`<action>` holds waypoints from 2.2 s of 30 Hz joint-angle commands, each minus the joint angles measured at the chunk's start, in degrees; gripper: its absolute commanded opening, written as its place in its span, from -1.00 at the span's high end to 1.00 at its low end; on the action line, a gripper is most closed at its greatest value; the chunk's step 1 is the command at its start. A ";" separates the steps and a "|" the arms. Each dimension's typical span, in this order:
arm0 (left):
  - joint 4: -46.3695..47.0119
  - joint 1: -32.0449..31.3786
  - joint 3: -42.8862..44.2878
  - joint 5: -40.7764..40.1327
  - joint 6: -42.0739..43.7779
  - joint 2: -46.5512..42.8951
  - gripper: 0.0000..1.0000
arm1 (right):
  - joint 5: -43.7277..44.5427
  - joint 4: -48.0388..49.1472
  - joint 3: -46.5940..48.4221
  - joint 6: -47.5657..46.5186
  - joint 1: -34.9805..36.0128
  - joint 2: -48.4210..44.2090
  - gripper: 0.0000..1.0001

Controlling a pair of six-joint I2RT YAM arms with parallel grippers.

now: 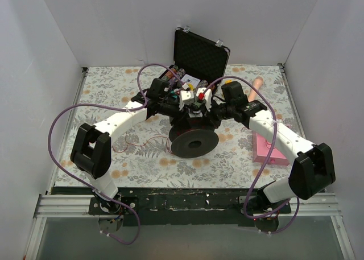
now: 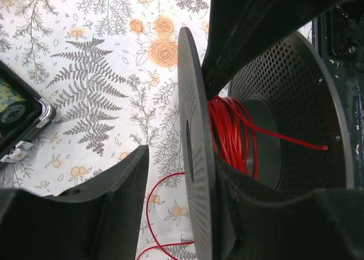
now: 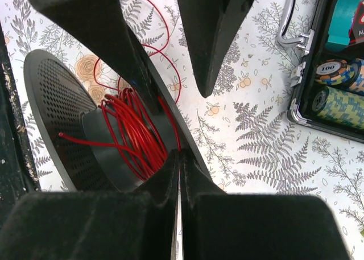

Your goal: Wrap the cables

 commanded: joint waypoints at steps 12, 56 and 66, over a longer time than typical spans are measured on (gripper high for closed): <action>2.09 -1.01 -1.33 1.72 -4.43 -3.23 -0.17 | -3.35 7.35 -4.14 -4.28 4.77 -0.48 0.97; 9.12 1.81 -10.20 4.29 -2.06 -11.05 -0.84 | -6.42 17.29 -7.66 8.82 4.77 0.32 0.97; 14.76 -1.01 -12.14 0.66 -2.67 -7.98 -0.15 | -7.48 15.44 -6.87 6.97 4.86 -0.13 0.97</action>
